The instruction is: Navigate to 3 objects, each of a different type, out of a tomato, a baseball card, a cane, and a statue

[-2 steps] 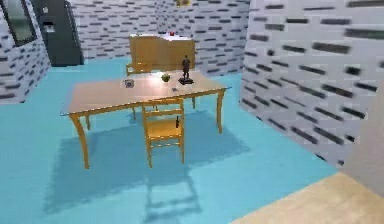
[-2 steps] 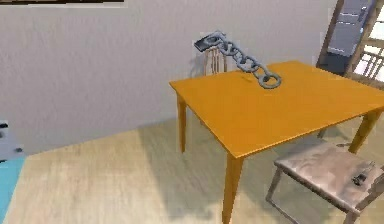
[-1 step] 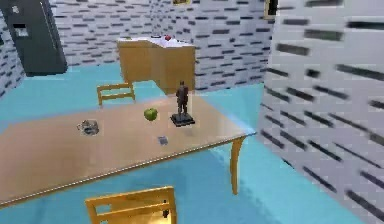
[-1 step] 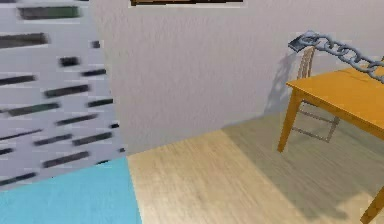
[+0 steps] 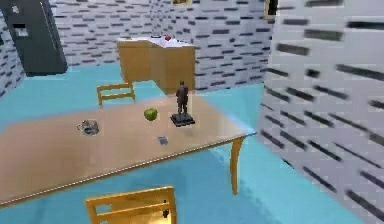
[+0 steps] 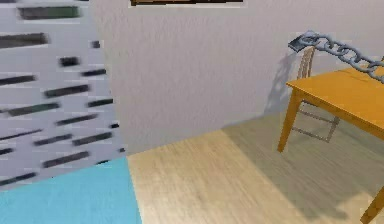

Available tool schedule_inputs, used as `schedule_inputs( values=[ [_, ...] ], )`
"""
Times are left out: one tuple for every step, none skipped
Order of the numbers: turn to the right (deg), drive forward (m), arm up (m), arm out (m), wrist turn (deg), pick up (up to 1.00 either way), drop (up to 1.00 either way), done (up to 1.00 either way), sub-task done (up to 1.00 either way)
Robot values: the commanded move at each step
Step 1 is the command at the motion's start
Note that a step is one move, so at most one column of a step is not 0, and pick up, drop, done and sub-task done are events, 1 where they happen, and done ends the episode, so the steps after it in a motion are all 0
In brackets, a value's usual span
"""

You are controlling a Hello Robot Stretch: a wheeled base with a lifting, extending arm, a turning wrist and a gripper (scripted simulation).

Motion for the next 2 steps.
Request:
schedule_inputs(
  values=[
    [-45.0,0.00,0.00,0.00,0.0,0.00,0.00,0.00,0.00],
    [-45.0,0.00,0.00,0.00,0.0,0.00,0.00,0.00,0.00]
  ],
)
